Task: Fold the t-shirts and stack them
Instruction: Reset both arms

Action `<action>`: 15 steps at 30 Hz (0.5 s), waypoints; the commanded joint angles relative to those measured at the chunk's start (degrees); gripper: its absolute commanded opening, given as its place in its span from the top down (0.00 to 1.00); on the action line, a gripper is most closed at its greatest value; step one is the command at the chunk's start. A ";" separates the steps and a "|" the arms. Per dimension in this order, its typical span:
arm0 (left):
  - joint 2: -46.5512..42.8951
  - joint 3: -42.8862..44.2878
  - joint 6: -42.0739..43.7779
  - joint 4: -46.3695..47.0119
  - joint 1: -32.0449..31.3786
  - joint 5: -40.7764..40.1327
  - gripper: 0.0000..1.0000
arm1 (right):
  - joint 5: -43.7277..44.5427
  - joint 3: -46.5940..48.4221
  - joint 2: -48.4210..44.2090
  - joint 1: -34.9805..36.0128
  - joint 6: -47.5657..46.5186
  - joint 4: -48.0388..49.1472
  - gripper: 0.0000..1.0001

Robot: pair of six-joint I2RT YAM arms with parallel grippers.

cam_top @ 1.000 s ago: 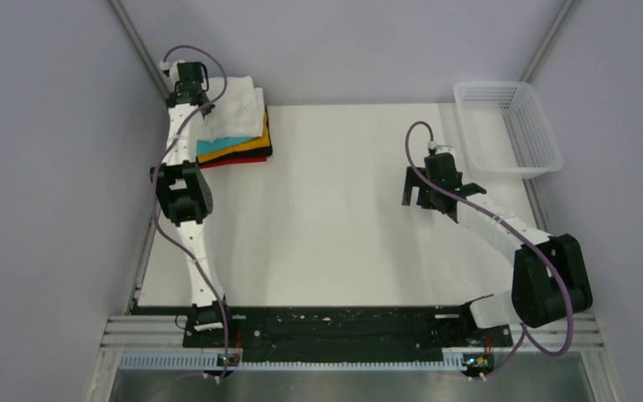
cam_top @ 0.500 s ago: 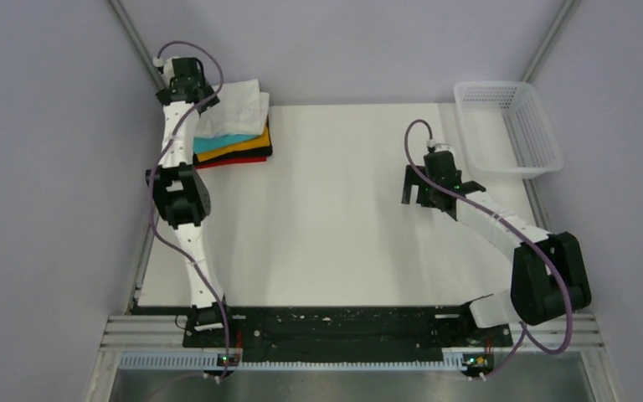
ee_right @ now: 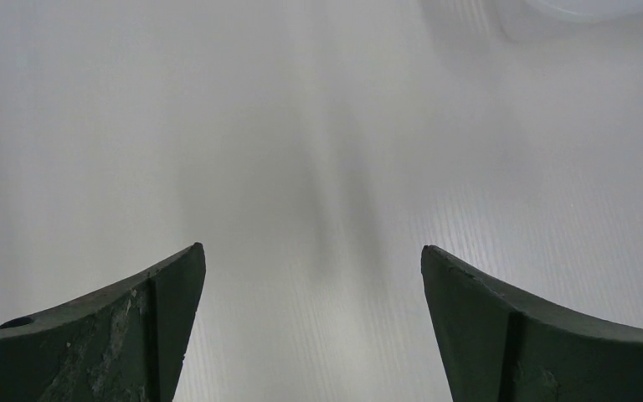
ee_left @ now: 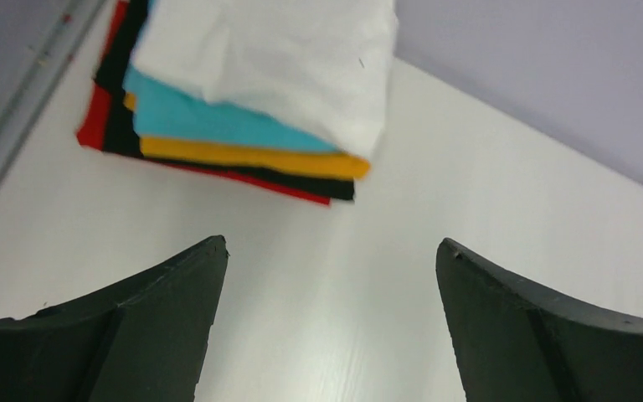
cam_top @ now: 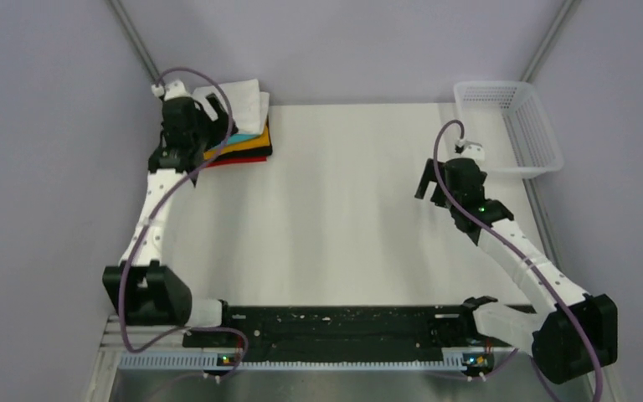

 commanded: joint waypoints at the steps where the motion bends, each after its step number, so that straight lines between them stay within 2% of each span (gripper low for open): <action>1: -18.36 -25.01 -4.75 11.28 -8.93 -0.91 0.01 | 3.82 -3.11 -7.78 -0.40 2.84 -0.91 0.01; 3: -25.42 -33.95 -8.52 11.46 -11.66 -3.27 0.01 | 4.55 -4.85 -11.46 -0.43 3.47 -1.85 0.01; 7: -35.83 -46.28 -13.68 10.73 -13.15 -0.96 0.01 | 5.84 -9.78 -18.32 -0.41 4.74 -1.76 0.01; 12: -42.69 -49.86 -16.08 -1.53 -13.24 -2.95 0.01 | 4.90 -12.23 -24.61 -0.40 6.51 -3.23 0.01; 15: -46.51 -51.33 -17.28 -4.68 -13.26 -2.83 0.01 | 3.61 -13.21 -26.70 -0.42 6.85 -2.83 0.01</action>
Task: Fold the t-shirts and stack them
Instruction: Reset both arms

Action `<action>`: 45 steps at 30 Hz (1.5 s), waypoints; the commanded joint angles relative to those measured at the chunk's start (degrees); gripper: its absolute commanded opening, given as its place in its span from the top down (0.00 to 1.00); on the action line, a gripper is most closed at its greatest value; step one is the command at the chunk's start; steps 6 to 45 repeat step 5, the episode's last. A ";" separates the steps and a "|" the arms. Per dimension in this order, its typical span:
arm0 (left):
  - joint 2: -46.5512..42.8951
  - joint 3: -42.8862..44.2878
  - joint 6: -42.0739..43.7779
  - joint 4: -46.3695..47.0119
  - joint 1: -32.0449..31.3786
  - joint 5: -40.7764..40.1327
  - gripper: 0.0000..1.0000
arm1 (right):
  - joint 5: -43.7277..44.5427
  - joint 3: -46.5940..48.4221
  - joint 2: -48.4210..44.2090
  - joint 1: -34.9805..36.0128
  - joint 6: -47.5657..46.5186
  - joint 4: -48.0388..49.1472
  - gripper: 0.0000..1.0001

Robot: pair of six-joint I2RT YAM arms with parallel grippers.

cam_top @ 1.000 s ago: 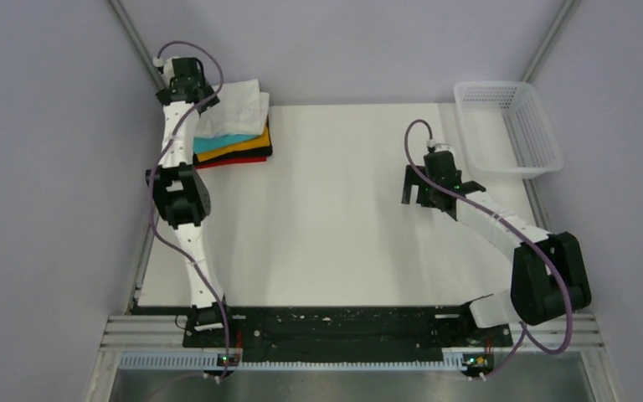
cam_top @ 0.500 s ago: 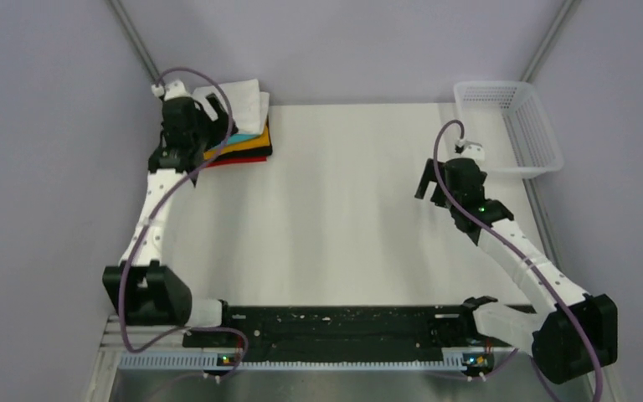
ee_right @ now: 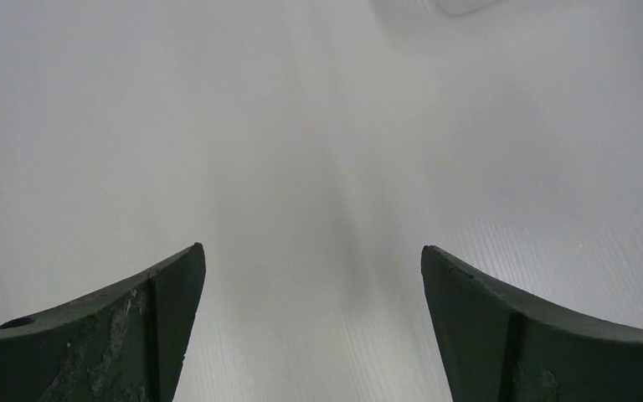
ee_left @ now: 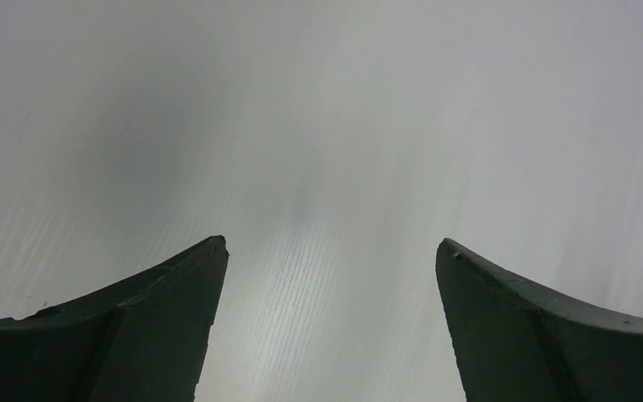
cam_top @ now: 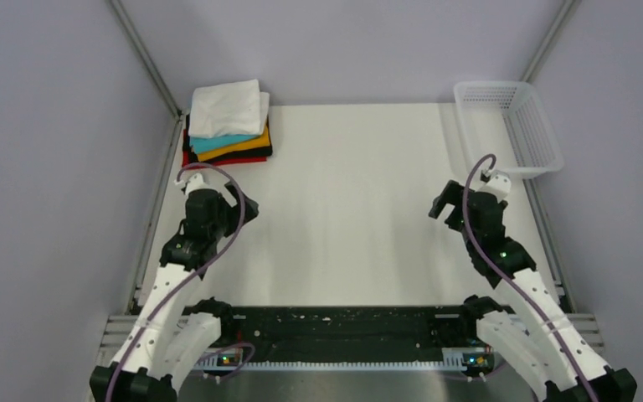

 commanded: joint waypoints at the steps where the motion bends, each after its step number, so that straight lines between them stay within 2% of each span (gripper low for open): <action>1: -6.38 -1.66 -3.57 -4.04 -0.09 -1.34 0.01 | -1.29 -0.72 -2.91 -0.43 1.56 1.22 0.01; 5: -8.75 0.08 -3.53 -6.09 -0.11 -2.39 0.01 | -2.72 -0.37 -1.23 -0.40 1.68 1.75 0.01; 45: -8.75 0.08 -3.53 -6.09 -0.11 -2.39 0.01 | -2.72 -0.37 -1.23 -0.40 1.68 1.75 0.01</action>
